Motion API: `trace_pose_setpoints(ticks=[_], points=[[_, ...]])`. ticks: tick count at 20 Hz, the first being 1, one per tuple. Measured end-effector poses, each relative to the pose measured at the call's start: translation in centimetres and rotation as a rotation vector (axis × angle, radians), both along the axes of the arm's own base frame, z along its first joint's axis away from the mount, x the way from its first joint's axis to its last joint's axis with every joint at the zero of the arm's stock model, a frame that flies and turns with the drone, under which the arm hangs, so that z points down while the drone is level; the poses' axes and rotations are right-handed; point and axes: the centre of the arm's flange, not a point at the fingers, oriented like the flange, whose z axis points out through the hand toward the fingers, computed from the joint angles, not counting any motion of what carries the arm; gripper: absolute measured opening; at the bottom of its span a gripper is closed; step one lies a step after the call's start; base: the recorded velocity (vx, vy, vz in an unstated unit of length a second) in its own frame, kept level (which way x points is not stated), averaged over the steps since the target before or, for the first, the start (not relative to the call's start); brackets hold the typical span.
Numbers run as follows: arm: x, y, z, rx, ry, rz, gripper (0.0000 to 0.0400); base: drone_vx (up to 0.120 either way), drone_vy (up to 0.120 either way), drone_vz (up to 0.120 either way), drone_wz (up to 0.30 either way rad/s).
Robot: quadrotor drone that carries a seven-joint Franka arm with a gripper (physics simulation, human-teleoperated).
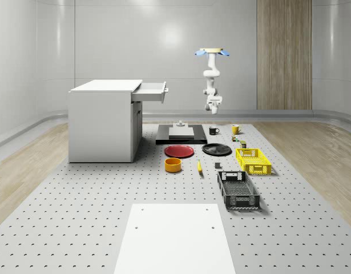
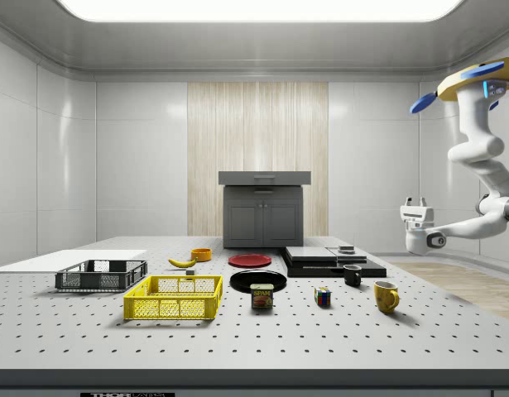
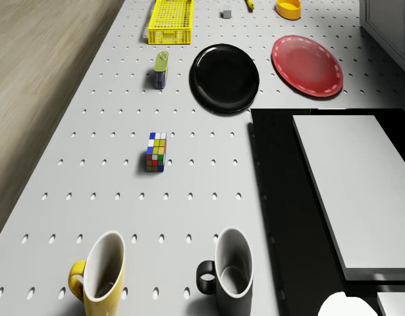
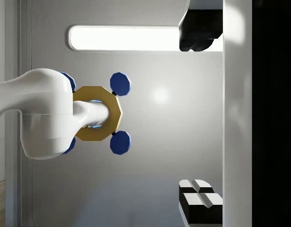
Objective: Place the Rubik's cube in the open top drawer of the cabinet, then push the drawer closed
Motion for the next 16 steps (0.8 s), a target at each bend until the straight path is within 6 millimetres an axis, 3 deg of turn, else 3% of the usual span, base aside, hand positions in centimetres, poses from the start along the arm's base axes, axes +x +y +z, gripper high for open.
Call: trace_pose_setpoints(ticks=[16], points=[[-0.10, 0.02, 0.20, -0.002, -0.012, 0.000, 0.0400, 0.120, 0.120, 0.000, 0.000]])
